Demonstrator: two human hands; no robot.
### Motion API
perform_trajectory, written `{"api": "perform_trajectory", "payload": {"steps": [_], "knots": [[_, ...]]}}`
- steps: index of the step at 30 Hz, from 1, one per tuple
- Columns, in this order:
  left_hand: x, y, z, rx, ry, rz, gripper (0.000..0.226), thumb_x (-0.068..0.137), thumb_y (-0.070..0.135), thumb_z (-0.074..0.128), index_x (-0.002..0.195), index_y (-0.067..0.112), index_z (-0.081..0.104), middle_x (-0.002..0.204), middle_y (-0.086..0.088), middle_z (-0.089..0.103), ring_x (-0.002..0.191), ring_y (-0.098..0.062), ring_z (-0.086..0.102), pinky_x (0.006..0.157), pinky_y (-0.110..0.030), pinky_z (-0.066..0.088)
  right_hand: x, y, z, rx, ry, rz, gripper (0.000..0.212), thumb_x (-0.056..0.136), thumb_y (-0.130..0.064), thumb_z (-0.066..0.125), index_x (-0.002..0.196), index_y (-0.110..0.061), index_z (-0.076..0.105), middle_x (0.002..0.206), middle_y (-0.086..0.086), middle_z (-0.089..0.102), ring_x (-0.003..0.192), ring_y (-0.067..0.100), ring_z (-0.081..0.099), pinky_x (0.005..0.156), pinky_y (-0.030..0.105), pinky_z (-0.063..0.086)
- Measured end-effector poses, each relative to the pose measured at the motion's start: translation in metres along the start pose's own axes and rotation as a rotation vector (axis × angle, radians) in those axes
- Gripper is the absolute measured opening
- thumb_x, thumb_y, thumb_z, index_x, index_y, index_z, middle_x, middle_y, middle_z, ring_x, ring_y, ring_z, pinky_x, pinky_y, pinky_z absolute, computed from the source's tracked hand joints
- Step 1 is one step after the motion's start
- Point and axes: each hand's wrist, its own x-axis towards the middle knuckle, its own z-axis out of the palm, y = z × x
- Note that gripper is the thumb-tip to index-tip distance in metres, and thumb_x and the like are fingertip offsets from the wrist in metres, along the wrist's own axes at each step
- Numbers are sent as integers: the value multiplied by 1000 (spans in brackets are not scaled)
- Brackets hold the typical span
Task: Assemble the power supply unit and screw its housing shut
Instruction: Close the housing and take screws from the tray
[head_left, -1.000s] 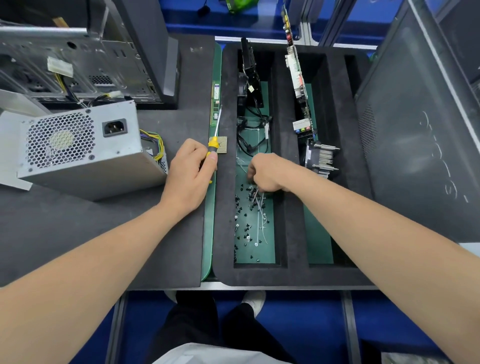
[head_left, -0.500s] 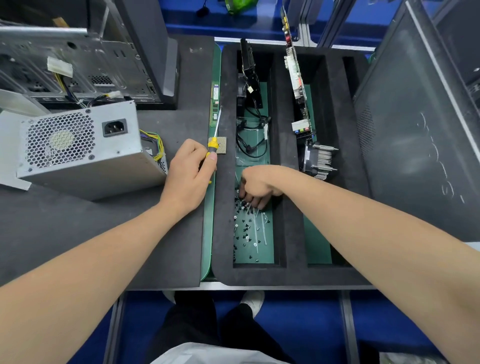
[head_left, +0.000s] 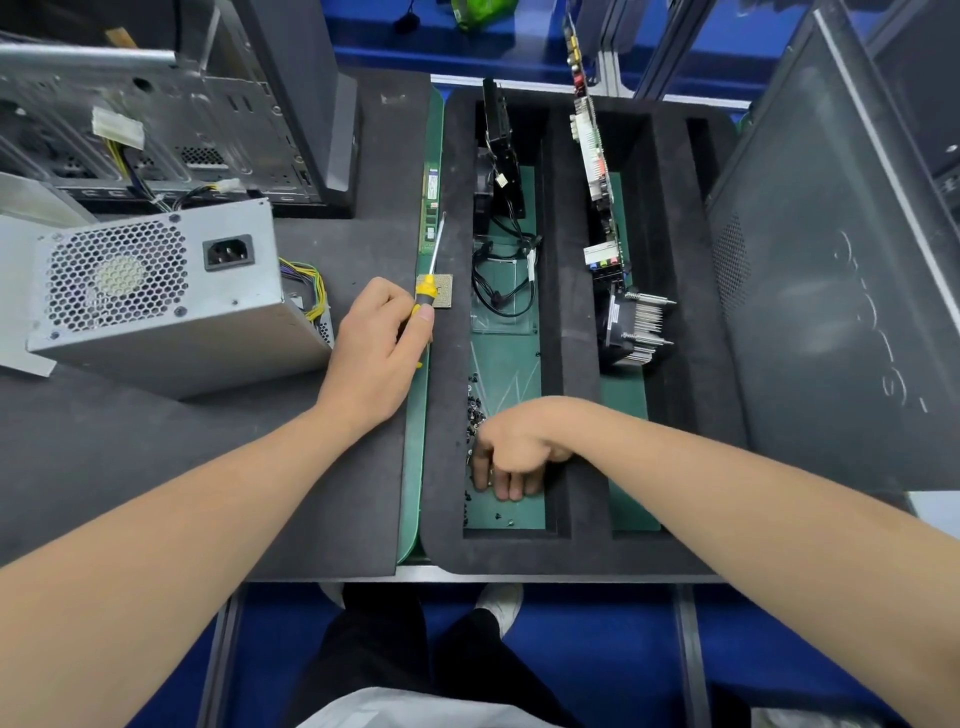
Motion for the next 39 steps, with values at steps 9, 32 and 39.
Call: {"api": "perform_trajectory", "payload": {"steps": [9,32,39], "knots": [[0,2,-1,5,-6,-1,39,108,28,46,83,4,63,94,-2,47,88,-17,51,80,-24,41,-47,-8,-85,-222,694,-150,15,96,-7,65,109,-5,73,96,10,76,86,26,75,79,37,62],[0,1,-1,19,0,5,40,107,30,45,78,8,61,93,0,47,88,-12,50,80,-8,35,20,-7,-27,-454,679,6,43,78,-11,89,69,-10,47,71,7,54,50,21,53,45,28,43],[-1,2,-1,24,4,9,39,108,28,46,78,9,62,93,-1,48,88,-8,51,80,-7,34,23,-12,-24,-396,631,-39,44,73,-33,96,75,-12,57,71,4,58,56,20,59,42,23,38]]}}
